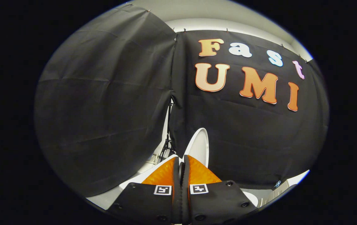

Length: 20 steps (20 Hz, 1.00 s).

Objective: Open the toilet lid.

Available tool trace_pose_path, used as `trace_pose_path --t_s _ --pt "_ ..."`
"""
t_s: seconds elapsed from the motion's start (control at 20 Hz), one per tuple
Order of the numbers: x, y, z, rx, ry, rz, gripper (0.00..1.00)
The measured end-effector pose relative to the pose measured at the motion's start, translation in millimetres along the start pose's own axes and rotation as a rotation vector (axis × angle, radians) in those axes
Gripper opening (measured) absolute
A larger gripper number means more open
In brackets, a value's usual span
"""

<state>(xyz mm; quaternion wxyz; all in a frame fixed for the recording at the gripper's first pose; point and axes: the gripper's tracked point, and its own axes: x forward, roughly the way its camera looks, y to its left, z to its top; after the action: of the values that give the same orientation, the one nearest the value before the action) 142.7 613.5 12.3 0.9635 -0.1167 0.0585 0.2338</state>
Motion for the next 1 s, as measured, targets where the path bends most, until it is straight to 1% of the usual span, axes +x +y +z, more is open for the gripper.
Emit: trace_pose_path --t_s 0.4,0.55,0.7,0.8,0.95,1.0 --pt "14 34 -4 0.001 0.023 0.073 0.08" --pt "15 38 -4 0.003 0.021 0.069 0.08" --pt "14 33 -3 -0.038 0.008 0.057 0.08" --pt "13 34 -6 -0.037 0.016 0.067 0.13" --pt "4 40 -17 0.029 0.052 0.132 0.38" --pt "2 38 -16 0.051 0.055 0.139 0.51"
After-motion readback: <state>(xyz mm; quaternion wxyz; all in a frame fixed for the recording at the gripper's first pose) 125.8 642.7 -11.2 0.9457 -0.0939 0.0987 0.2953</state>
